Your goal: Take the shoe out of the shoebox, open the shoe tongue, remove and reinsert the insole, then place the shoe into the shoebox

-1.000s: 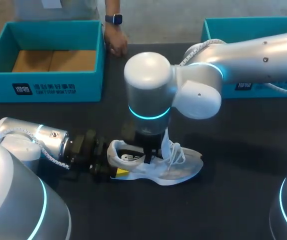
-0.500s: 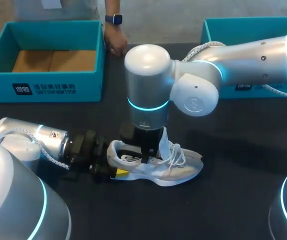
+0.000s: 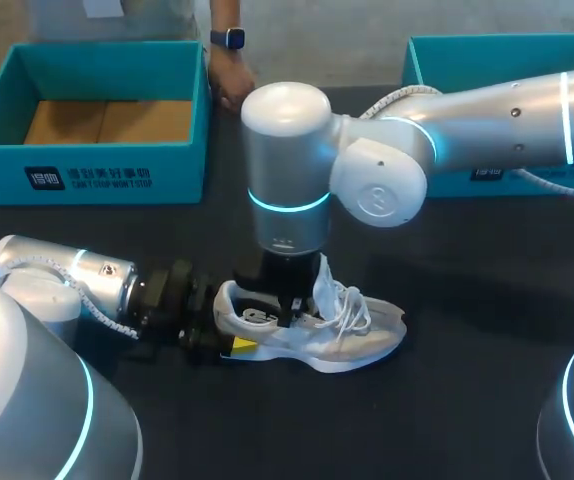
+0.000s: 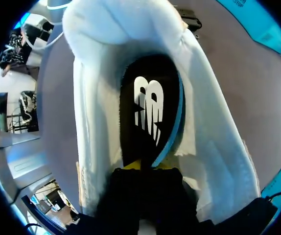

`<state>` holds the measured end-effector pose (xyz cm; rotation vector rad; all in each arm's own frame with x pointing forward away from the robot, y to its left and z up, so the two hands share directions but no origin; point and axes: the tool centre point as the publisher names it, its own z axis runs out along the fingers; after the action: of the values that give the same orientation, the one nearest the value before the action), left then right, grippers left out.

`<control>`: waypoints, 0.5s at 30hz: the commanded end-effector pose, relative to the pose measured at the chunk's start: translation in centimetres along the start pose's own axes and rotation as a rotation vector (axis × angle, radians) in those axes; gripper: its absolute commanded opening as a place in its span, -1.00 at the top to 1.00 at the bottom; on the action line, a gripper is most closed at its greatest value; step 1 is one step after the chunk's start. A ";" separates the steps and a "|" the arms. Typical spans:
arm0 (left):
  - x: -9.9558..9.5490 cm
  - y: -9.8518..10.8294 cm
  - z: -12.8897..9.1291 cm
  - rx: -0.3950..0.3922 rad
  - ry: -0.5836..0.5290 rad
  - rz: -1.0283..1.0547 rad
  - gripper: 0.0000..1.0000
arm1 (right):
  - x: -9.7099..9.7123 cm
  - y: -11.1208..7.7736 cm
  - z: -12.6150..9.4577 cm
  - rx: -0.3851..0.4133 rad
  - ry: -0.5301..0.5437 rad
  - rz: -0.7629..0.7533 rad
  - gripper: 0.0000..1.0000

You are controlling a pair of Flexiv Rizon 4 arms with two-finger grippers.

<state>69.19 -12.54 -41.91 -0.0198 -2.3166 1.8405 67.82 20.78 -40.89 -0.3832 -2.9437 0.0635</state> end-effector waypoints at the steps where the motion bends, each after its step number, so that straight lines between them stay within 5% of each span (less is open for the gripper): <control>1: -0.2 0.2 0.0 -0.001 -0.002 -0.002 1.00 | 0.6 0.9 4.4 0.007 0.001 -0.005 1.00; 15: -0.2 0.2 0.0 -0.001 -0.002 -0.002 1.00 | 2.0 -0.2 2.2 -0.053 -0.158 0.062 1.00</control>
<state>69.15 -12.54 -41.90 -0.0213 -2.3160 1.8410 67.46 20.87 -40.92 -0.4847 -3.0555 0.0350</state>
